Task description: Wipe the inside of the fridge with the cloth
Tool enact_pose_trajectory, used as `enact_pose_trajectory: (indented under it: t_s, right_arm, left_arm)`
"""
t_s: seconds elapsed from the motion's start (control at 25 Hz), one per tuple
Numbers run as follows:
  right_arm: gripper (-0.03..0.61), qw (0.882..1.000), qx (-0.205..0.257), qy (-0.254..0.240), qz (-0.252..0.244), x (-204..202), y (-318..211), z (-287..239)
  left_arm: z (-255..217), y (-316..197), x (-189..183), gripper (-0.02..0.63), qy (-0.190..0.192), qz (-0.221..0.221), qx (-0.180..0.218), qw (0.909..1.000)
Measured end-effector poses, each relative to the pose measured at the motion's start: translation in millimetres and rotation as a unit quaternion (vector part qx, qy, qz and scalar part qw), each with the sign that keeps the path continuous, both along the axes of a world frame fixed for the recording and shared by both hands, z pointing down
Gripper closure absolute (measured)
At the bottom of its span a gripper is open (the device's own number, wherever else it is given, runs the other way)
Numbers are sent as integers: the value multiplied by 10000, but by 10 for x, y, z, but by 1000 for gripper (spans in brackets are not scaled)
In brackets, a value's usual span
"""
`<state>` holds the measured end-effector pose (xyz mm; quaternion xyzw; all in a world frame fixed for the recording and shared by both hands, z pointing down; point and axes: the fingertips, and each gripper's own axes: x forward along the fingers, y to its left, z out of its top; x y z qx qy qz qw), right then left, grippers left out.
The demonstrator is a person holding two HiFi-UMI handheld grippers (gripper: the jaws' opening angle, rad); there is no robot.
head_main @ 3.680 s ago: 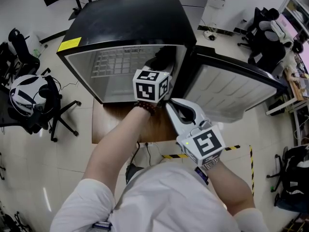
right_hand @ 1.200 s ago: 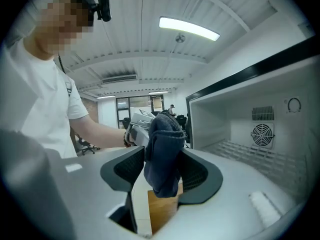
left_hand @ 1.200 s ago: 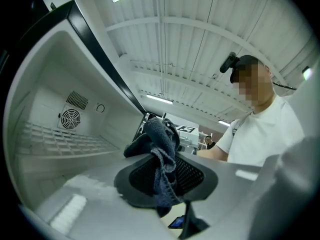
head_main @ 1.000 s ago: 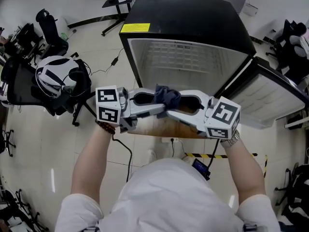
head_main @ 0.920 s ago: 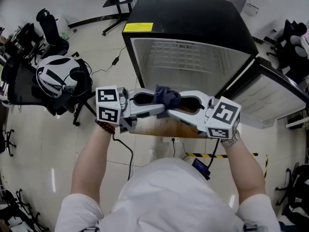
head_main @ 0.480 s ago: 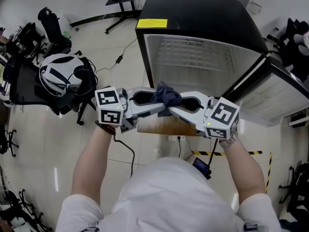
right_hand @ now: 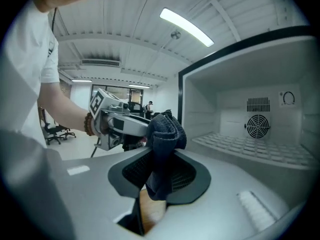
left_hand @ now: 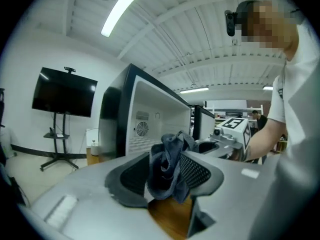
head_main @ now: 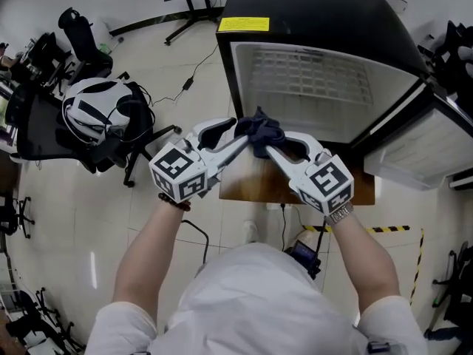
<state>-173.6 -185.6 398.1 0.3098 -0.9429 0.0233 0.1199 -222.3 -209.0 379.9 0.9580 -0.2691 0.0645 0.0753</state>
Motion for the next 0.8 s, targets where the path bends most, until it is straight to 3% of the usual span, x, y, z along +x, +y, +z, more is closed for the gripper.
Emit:
enact_pose_trajectory:
  t_s: [0.2, 0.4, 0.8]
  right_arm:
    - [497, 9986, 103, 241, 458, 9, -261, 356]
    - [497, 9957, 287, 557, 685, -60, -476, 640]
    - [497, 9918, 216, 756, 1003, -236, -1004, 1035]
  left_arm:
    - [173, -280, -142, 413, -236, -882, 97, 9958]
    - [346, -516, -239, 423, -733, -1552, 188, 9850]
    - [514, -756, -193, 423, -965, -1892, 237, 9769]
